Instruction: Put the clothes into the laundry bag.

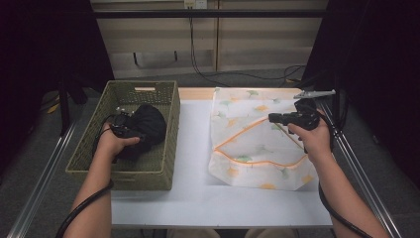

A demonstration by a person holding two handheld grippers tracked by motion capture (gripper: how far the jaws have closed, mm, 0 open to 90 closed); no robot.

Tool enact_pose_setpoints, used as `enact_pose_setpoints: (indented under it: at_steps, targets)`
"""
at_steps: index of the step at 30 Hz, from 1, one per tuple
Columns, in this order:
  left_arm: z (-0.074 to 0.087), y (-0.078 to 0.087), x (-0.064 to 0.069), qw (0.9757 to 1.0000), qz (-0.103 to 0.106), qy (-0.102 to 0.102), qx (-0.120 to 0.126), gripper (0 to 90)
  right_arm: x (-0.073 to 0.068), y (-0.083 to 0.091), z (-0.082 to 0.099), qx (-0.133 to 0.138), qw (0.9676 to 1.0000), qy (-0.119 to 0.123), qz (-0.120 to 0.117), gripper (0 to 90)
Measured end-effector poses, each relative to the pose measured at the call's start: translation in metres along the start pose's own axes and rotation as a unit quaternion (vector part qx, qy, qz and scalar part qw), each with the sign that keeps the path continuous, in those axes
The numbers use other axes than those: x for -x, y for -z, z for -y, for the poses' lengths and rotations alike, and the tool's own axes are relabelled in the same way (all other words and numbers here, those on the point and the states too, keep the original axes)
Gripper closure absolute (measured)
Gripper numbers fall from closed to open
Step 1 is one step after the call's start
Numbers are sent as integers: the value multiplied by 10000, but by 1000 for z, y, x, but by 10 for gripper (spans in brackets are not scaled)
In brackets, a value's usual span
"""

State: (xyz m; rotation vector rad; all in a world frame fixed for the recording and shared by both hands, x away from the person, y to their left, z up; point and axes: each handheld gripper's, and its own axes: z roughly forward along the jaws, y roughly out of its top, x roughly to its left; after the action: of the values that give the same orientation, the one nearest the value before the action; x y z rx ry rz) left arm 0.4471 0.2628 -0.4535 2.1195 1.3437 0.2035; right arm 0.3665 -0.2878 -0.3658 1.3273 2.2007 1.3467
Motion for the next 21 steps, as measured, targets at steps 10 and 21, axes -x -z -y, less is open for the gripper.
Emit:
enact_pose_setpoints:
  at_steps: [10,21]
  targets:
    - [-1,3,3,9986,-118,-404,-318,318,0,-4,2,-29,10000,-20,-31,896]
    - [-2,8,10,9976,-60,-373,-580,635,-1,-5,2,-20,10000,-15,-43,896]
